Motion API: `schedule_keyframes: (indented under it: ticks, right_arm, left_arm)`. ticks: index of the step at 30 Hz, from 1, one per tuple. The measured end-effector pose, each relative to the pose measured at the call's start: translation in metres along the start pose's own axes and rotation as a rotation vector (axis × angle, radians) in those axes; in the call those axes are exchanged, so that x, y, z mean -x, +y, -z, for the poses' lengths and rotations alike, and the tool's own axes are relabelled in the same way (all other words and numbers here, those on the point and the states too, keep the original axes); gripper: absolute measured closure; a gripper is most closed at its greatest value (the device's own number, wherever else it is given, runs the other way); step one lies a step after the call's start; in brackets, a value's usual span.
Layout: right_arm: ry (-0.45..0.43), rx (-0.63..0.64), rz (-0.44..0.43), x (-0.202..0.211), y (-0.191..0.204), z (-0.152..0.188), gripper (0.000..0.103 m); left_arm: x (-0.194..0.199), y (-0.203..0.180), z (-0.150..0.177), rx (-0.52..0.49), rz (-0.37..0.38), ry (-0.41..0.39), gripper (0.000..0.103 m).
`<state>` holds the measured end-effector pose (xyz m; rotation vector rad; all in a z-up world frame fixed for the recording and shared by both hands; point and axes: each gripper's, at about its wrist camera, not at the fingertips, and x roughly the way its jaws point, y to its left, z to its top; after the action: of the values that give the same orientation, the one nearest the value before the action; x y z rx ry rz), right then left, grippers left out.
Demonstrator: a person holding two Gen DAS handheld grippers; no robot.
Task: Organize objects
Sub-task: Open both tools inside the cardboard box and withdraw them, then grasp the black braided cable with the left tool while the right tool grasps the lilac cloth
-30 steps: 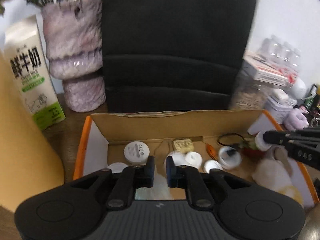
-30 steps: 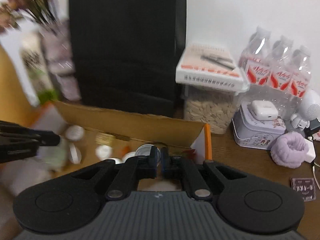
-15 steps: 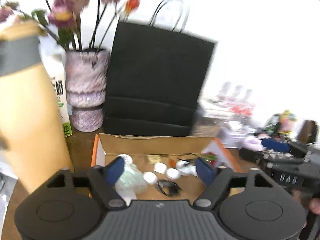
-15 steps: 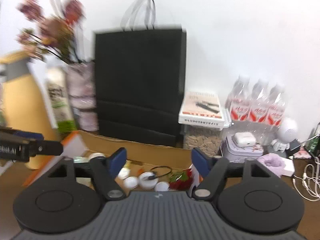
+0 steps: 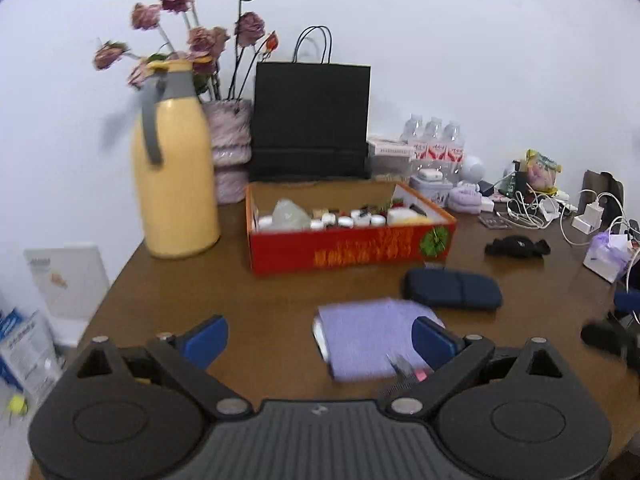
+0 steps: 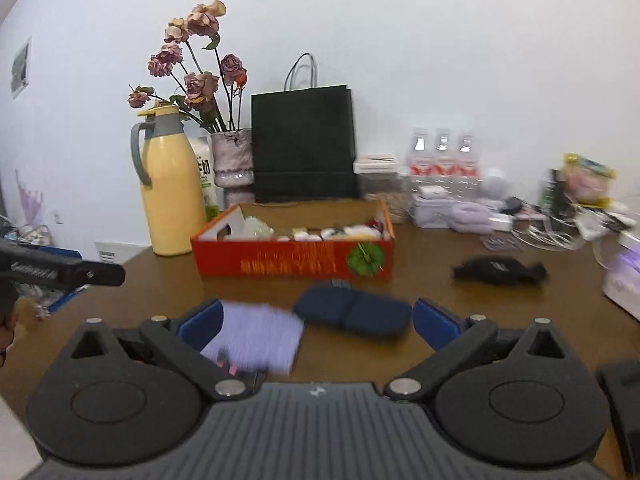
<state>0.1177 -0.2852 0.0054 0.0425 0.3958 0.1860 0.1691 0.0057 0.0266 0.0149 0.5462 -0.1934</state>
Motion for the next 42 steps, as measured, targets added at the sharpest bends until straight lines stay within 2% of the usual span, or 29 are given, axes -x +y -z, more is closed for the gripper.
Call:
schedule_keyframes:
  ticks: [2, 4, 7, 12, 16, 18, 21, 27, 28, 30, 31, 32, 33, 36, 38, 42]
  right_arm:
    - [0.043, 0.032, -0.057, 0.013, 0.009, 0.018, 0.000]
    - [0.051, 0.086, -0.076, 0.021, 0.017, 0.031, 0.000]
    - [0.052, 0.096, -0.031, 0.023, 0.021, 0.038, 0.000]
    - [-0.002, 0.057, -0.017, 0.032, 0.011, 0.035, 0.000]
    - [-0.004, 0.026, 0.008, 0.023, 0.001, 0.038, 0.000]
    - [-0.029, 0.014, 0.020, 0.018, -0.002, 0.043, 0.000]
    - [-0.027, 0.011, 0.032, 0.006, -0.002, 0.045, 0.000]
    - [0.061, 0.042, 0.025, -0.039, 0.001, 0.042, 0.000]
    - [0.067, 0.048, 0.025, -0.045, 0.001, 0.041, 0.000]
    - [0.080, 0.056, 0.020, -0.057, 0.002, 0.037, 0.000]
    - [0.087, 0.062, 0.014, -0.064, 0.002, 0.034, 0.000]
    - [0.093, 0.068, 0.009, -0.070, 0.002, 0.032, 0.000]
    - [0.101, 0.074, 0.003, -0.077, 0.003, 0.030, 0.000]
    - [0.129, 0.080, -0.019, -0.103, 0.008, 0.023, 0.002]
    - [0.150, 0.087, -0.040, -0.121, 0.014, 0.021, 0.005]
    - [0.236, 0.115, -0.060, -0.162, 0.031, 0.022, 0.015]
  left_arm:
    - [0.015, -0.009, 0.017, 0.001, 0.049, 0.009, 0.004]
    - [0.020, -0.020, 0.028, -0.044, 0.073, 0.022, 0.004]
    - [0.024, -0.030, 0.032, -0.076, 0.032, 0.024, 0.004]
    - [0.029, -0.030, 0.034, -0.083, 0.031, -0.004, 0.003]
    - [0.007, -0.028, 0.038, -0.047, 0.022, 0.075, 0.003]
    - [-0.002, -0.031, 0.043, -0.066, 0.026, 0.104, 0.003]
    - [-0.014, -0.038, 0.049, -0.101, 0.039, 0.095, 0.004]
    - [-0.054, -0.038, 0.046, -0.092, 0.094, 0.119, 0.011]
    - [-0.063, -0.039, 0.046, -0.088, 0.089, 0.125, 0.013]
    - [-0.076, -0.038, 0.049, -0.094, 0.057, 0.142, 0.028]
    - [-0.080, -0.037, 0.051, -0.098, 0.052, 0.145, 0.032]
    - [-0.085, -0.035, 0.054, -0.095, 0.056, 0.154, 0.053]
    - [-0.089, -0.032, 0.056, -0.088, 0.077, 0.175, 0.082]
    - [-0.086, -0.023, 0.059, -0.092, 0.141, 0.175, 0.083]
    - [-0.078, -0.008, 0.059, -0.061, 0.160, 0.173, 0.083]
    - [-0.064, 0.035, 0.058, 0.025, 0.042, 0.138, 0.083]
